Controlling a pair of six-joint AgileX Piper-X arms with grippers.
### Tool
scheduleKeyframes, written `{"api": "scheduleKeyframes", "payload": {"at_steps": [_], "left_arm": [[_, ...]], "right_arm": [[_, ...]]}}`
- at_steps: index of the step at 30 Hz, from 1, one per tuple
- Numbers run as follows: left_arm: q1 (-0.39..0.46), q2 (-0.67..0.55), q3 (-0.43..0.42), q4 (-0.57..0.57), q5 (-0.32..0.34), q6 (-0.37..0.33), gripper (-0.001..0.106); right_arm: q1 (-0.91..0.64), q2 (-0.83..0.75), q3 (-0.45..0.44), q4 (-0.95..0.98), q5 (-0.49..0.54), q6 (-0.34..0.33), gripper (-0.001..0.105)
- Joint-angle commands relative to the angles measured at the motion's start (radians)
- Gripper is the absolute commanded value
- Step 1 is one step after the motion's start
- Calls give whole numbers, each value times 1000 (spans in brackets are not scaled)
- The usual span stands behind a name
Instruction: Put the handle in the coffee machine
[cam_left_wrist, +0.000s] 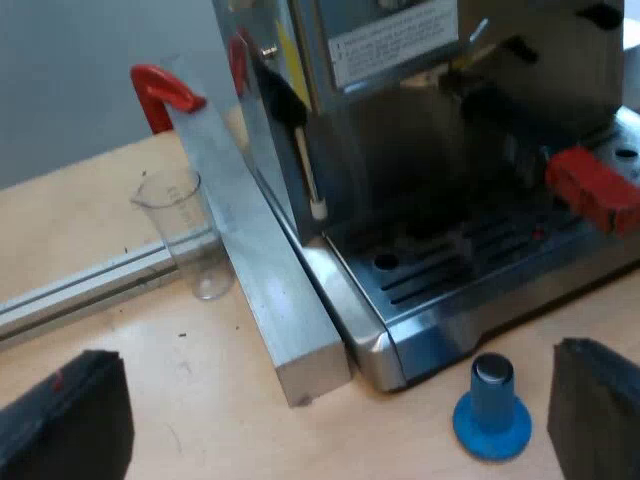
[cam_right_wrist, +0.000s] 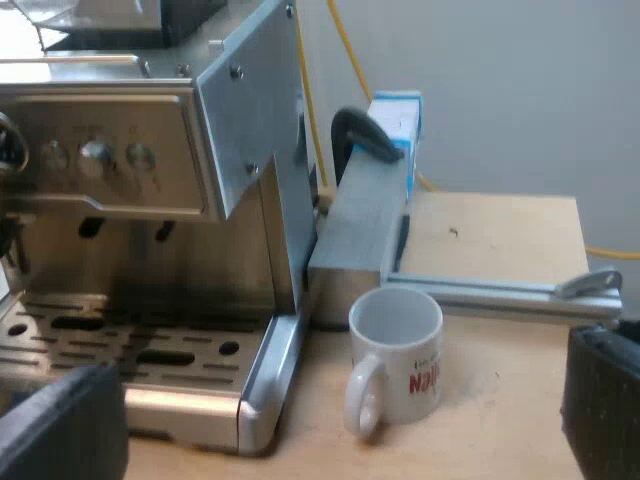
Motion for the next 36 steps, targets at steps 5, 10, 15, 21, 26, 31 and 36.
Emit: {"api": "scheduleKeyframes", "payload": {"at_steps": [5, 10, 15, 21, 26, 31, 36], "left_arm": [[-1, -138, 87, -69, -33, -71, 85], [-9, -138, 129, -69, -33, -71, 85], [-15, -138, 176, -85, -33, -71, 85], [-17, -136, 185, -105, -33, -71, 85], [-17, -136, 186, -107, -33, -71, 85], [-17, -136, 186, -107, -33, -71, 85], [-17, -136, 186, -107, -33, -71, 85]], "right_arm": [[-4, -36, 180, -38, -3, -9, 89], [-4, -36, 273, -54, -3, 50, 89], [-4, -36, 353, -127, -3, 57, 89], [-4, -36, 406, -175, -3, 95, 89], [-4, -35, 423, -191, -3, 97, 89], [-4, -35, 423, -193, -3, 100, 89], [-4, -35, 423, -192, -3, 100, 89]]}}
